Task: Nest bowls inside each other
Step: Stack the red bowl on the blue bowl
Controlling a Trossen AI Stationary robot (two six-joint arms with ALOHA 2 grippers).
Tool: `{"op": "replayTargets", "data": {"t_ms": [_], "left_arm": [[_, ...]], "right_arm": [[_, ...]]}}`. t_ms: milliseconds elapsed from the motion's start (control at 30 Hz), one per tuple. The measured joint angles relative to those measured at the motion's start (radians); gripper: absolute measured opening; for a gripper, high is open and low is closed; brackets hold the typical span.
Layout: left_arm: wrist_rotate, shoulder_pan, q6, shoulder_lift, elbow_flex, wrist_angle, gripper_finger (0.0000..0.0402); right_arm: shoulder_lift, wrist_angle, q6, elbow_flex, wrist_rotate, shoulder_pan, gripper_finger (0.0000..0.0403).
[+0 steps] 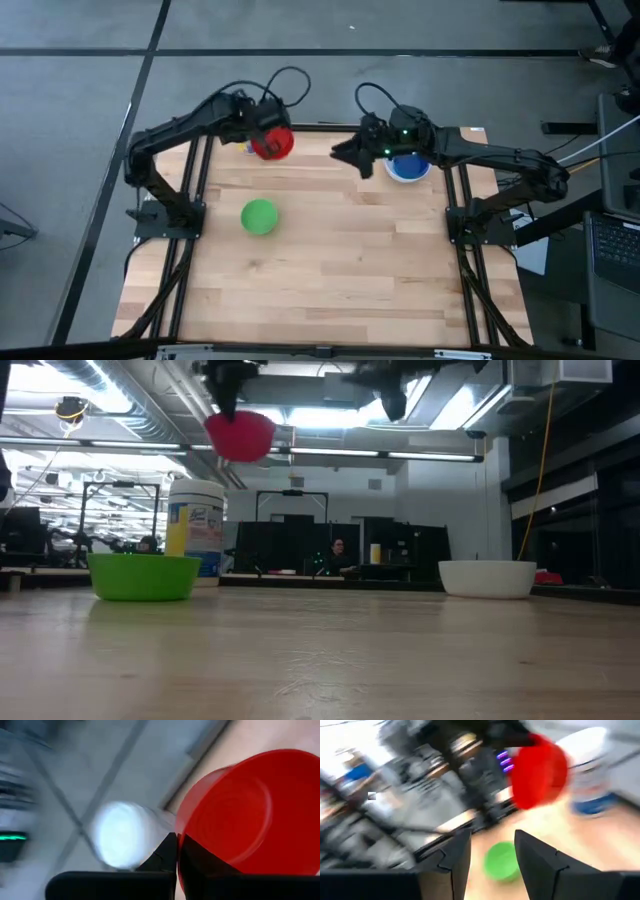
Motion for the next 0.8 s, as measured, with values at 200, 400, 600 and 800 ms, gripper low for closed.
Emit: {"op": "replayTargets", "data": {"t_ms": [200, 400, 600, 800], "left_arm": [[-0.162, -0.001, 0.15, 0.156, 0.189, 0.019, 0.0002], [-0.191, -0.011, 0.219, 0.275, 0.348, 0.024, 0.0002], [-0.221, -0.004, 0.226, 0.252, 0.454, 0.018, 0.0002], [-0.21, -0.012, 0.23, 0.251, 0.481, 0.003, 0.0002]], "right_arm": [[0.148, -0.133, -0.08, 0.136, 0.211, -0.005, 0.0154], [0.298, -0.271, -0.18, 0.382, 0.302, -0.021, 0.0146], [0.309, -0.313, -0.225, 0.42, 0.384, -0.059, 0.015], [0.313, -0.242, -0.2, 0.42, 0.339, -0.095, 0.0163]]}}
